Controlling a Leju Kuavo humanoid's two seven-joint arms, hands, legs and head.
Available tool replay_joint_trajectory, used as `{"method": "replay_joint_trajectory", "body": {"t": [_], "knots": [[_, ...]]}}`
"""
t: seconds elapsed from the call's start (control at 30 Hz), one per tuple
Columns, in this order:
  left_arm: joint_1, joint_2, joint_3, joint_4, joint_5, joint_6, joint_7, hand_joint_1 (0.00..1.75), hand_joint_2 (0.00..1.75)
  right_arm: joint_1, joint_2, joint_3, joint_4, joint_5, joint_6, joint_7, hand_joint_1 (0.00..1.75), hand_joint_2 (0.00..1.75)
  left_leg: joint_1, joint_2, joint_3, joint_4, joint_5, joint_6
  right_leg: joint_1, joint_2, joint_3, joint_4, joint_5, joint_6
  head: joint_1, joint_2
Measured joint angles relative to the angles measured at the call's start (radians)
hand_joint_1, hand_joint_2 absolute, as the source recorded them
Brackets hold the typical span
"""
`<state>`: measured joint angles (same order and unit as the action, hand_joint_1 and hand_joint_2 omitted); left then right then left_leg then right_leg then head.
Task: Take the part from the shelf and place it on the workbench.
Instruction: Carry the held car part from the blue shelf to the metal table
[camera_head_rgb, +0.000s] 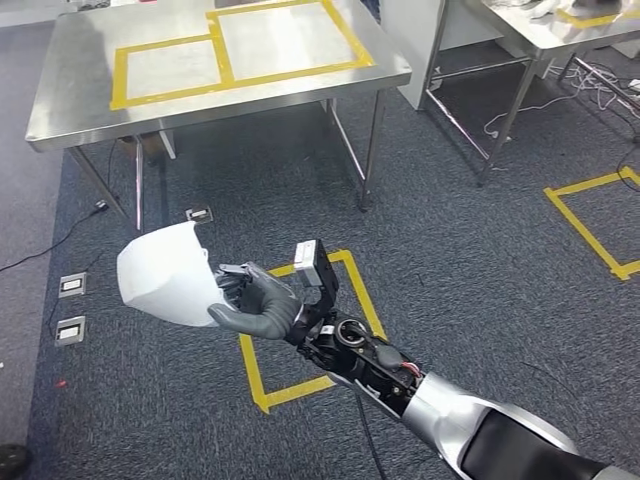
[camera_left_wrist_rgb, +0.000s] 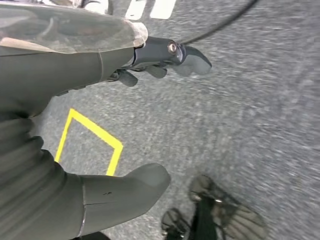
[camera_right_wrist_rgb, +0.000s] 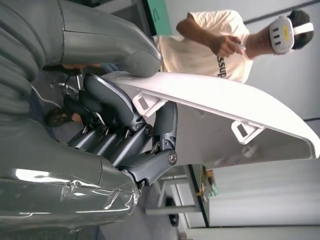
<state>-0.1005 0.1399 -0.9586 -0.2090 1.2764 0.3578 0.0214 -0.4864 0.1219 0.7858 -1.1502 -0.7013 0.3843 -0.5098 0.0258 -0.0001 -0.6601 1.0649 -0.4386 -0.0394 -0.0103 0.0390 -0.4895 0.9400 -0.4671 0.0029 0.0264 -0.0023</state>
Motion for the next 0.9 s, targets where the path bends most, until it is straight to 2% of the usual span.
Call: {"method": "replay_joint_trajectory", "body": {"t": [0.03,0.07,0.13,0.2,0.23,0.27,0.33,0.37,0.4,0.43,0.47,0.5,0.53,0.57,0.6,0.67,0.73,0.77,0.8,0.87,0.9], "knots": [[0.000,0.000,0.000,0.000,-0.001,-0.001,0.000,0.00,1.75,0.000,0.000,-0.001,0.000,0.000,-0.001,0.000,1.75,1.75,0.001,-0.003,0.017,-0.059,0.034,0.003,-0.001,0.005,0.007,0.001,-0.008,0.007,-0.004,0.000],[-0.001,0.001,0.000,0.000,-0.001,-0.001,0.000,0.00,1.75,0.000,-0.001,-0.002,-0.002,0.001,-0.002,0.001,1.75,1.75,0.000,-0.007,0.028,-0.093,0.056,0.008,-0.001,0.009,0.009,0.001,-0.016,0.013,-0.005,0.000],[-0.003,0.000,0.000,0.000,-0.003,-0.002,-0.002,0.00,1.75,0.002,-0.002,-0.004,-0.007,0.002,-0.007,0.002,1.75,1.75,-0.004,-0.007,0.034,-0.106,0.055,0.028,0.001,0.016,0.013,0.002,-0.024,0.026,-0.005,0.000],[-0.004,-0.001,0.000,0.000,-0.004,-0.004,-0.005,0.00,1.75,0.003,-0.002,-0.006,-0.014,0.004,-0.011,0.003,1.75,1.75,-0.004,-0.002,0.048,-0.109,0.053,0.043,0.000,0.006,0.014,0.022,-0.031,0.036,0.001,0.000],[-0.004,-0.002,0.000,0.000,-0.005,-0.004,-0.006,0.00,1.75,0.003,-0.003,-0.006,-0.017,0.004,-0.012,0.004,1.75,1.75,-0.004,0.002,0.057,-0.110,0.048,0.050,0.001,-0.004,-0.002,0.057,-0.039,0.038,0.006,0.000],[-0.004,-0.002,0.000,0.000,-0.006,-0.005,-0.007,0.00,1.75,0.003,-0.004,-0.007,-0.020,0.005,-0.013,0.004,1.75,1.75,-0.005,0.004,0.066,-0.112,0.044,0.056,0.001,-0.015,-0.032,0.114,-0.055,0.041,0.011,0.000],[-0.005,-0.001,-0.001,0.000,-0.007,-0.007,-0.008,0.00,1.75,0.005,-0.006,-0.007,-0.022,0.005,-0.013,0.004,1.75,1.75,-0.010,0.010,0.079,-0.112,0.031,0.063,0.001,-0.027,-0.120,0.258,-0.107,0.043,0.021,0.000],[-0.004,0.000,-0.001,0.000,-0.008,-0.008,-0.009,0.00,1.75,0.007,-0.008,-0.007,-0.023,0.005,-0.015,0.004,1.75,1.75,-0.013,0.012,0.088,-0.112,0.023,0.065,0.001,-0.028,-0.157,0.307,-0.129,0.042,0.025,0.000],[-0.004,0.000,-0.001,0.000,-0.008,-0.010,-0.010,0.00,1.75,0.011,-0.011,-0.007,-0.023,0.006,-0.016,0.005,1.75,1.75,-0.016,0.014,0.098,-0.112,0.014,0.066,0.002,-0.028,-0.179,0.322,-0.134,0.039,0.028,0.000],[-0.003,-0.001,-0.001,0.000,-0.009,-0.010,-0.011,0.00,1.75,0.014,-0.013,-0.007,-0.024,0.007,-0.018,0.006,1.75,1.75,-0.019,0.016,0.111,-0.112,0.005,0.066,0.004,-0.029,-0.182,0.300,-0.115,0.035,0.031,0.000],[-0.003,-0.001,-0.001,0.000,-0.009,-0.011,-0.011,0.00,1.75,0.015,-0.015,-0.007,-0.026,0.007,-0.020,0.007,1.75,1.75,-0.022,0.019,0.125,-0.112,-0.004,0.067,0.007,-0.032,-0.168,0.244,-0.074,0.029,0.035,0.000],[-0.002,-0.003,-0.001,0.000,-0.009,-0.012,-0.012,0.00,1.75,0.016,-0.016,-0.008,-0.029,0.008,-0.022,0.007,1.75,1.75,-0.024,0.022,0.137,-0.113,-0.013,0.066,0.013,-0.044,-0.147,0.168,-0.016,0.018,0.037,0.000],[-0.002,-0.004,-0.001,0.000,-0.009,-0.012,-0.012,0.00,1.75,0.016,-0.017,-0.009,-0.032,0.009,-0.024,0.008,1.75,1.75,-0.027,0.025,0.148,-0.113,-0.021,0.064,0.020,-0.056,-0.132,0.101,0.027,0.008,0.037,0.000],[-0.003,-0.006,-0.001,0.000,-0.009,-0.012,-0.012,0.00,1.75,0.016,-0.018,-0.010,-0.035,0.010,-0.026,0.009,1.75,1.75,-0.029,0.029,0.155,-0.114,-0.029,0.060,0.027,-0.066,-0.121,0.052,0.056,0.000,0.037,0.000],[-0.003,-0.007,-0.001,0.000,-0.010,-0.013,-0.012,0.00,1.75,0.016,-0.019,-0.011,-0.039,0.010,-0.028,0.010,1.75,1.75,-0.030,0.033,0.162,-0.115,-0.033,0.055,0.031,-0.072,-0.117,0.024,0.069,-0.008,0.036,0.000],[-0.003,-0.006,-0.001,0.000,-0.010,-0.013,-0.013,0.00,1.75,0.017,-0.019,-0.013,-0.048,0.012,-0.031,0.011,1.75,1.75,-0.032,0.040,0.174,-0.114,-0.039,0.043,0.029,-0.061,-0.104,0.011,0.067,-0.015,0.035,0.000],[-0.003,-0.005,-0.001,0.000,-0.010,-0.013,-0.013,0.00,1.75,0.016,-0.019,-0.014,-0.055,0.012,-0.033,0.012,1.75,1.75,-0.030,0.029,0.170,-0.081,-0.054,0.032,0.022,-0.048,-0.080,0.002,0.069,-0.021,0.028,0.000],[-0.005,-0.004,-0.001,0.000,-0.010,-0.013,-0.013,0.00,1.75,0.016,-0.019,-0.014,-0.059,0.013,-0.034,0.013,1.75,1.75,-0.027,0.021,0.147,-0.035,-0.073,0.027,0.019,-0.042,-0.070,0.000,0.068,-0.023,0.022,0.000],[-0.006,-0.005,-0.001,0.000,-0.010,-0.013,-0.013,0.00,1.75,0.017,-0.020,-0.014,-0.060,0.014,-0.035,0.014,1.75,1.75,-0.024,0.013,0.110,0.028,-0.095,0.022,0.018,-0.037,-0.066,0.000,0.064,-0.025,0.016,0.000],[-0.006,-0.005,-0.001,0.000,-0.009,-0.013,-0.013,0.00,1.75,0.021,-0.020,-0.014,-0.063,0.015,-0.039,0.015,1.75,1.75,-0.020,0.007,0.020,0.151,-0.143,0.013,0.018,-0.024,-0.059,0.000,0.054,-0.027,0.009,0.000],[-0.004,-0.004,-0.001,0.000,-0.009,-0.013,-0.013,0.00,1.75,0.023,-0.020,-0.014,-0.064,0.015,-0.041,0.016,1.75,1.75,-0.018,0.007,-0.009,0.176,-0.151,0.010,0.017,-0.018,-0.053,0.000,0.048,-0.027,0.008,0.000]]}}
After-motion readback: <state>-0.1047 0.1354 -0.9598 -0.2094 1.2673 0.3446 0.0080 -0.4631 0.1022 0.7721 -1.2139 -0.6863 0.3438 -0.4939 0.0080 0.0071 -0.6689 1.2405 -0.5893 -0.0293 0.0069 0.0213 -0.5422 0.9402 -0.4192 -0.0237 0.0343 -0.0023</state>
